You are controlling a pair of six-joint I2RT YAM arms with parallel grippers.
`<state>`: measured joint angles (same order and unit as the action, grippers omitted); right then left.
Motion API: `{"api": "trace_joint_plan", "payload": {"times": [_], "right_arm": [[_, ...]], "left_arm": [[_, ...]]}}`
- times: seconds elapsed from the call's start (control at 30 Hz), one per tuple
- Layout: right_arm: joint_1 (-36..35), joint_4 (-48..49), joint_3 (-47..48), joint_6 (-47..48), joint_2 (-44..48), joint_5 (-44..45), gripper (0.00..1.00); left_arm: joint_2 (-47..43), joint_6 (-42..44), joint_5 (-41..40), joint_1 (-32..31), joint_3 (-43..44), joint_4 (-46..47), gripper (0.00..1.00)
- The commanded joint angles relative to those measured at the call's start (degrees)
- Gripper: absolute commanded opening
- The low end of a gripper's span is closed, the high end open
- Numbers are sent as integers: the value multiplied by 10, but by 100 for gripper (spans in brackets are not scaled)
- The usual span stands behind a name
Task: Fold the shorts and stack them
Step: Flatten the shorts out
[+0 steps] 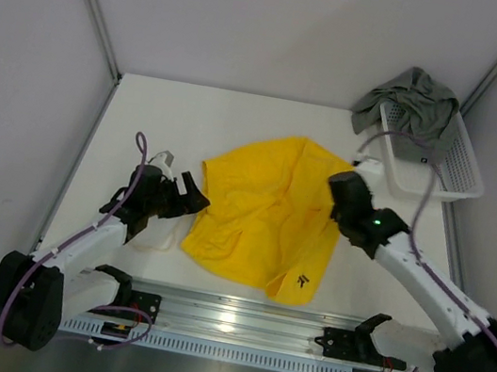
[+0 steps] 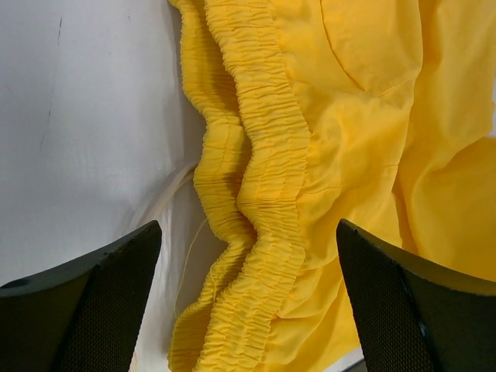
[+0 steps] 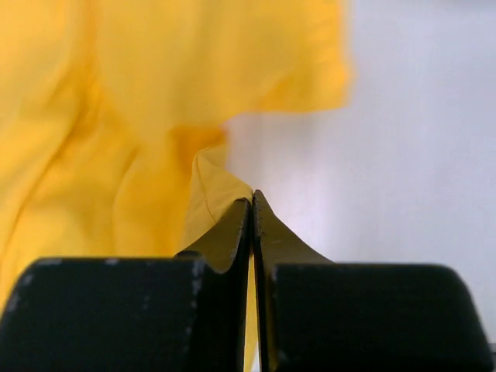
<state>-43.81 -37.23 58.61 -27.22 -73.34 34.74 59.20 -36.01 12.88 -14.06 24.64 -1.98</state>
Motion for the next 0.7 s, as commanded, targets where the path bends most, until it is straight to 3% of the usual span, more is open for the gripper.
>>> {"api": "trace_joint_plan", "payload": {"times": [0.0,0.07,0.17,0.5,0.67], "right_arm": [[132,6,-55,-27,110,17,0],[164,-26,-55,-40,116,44,19],[175,-78,-38,-64,103,61,99],[63,-105,-35,-101,123,-101,99],[12,-163,-42,-180,139,-89,99]], "left_arm": [[-21,4,7,3,4,-14,95],[-28,8,-2,3,8,-30,95],[-45,13,-18,-1,12,-51,94],[-66,-8,-42,-59,3,-91,94],[-104,-22,-74,-94,1,-144,93]]}}
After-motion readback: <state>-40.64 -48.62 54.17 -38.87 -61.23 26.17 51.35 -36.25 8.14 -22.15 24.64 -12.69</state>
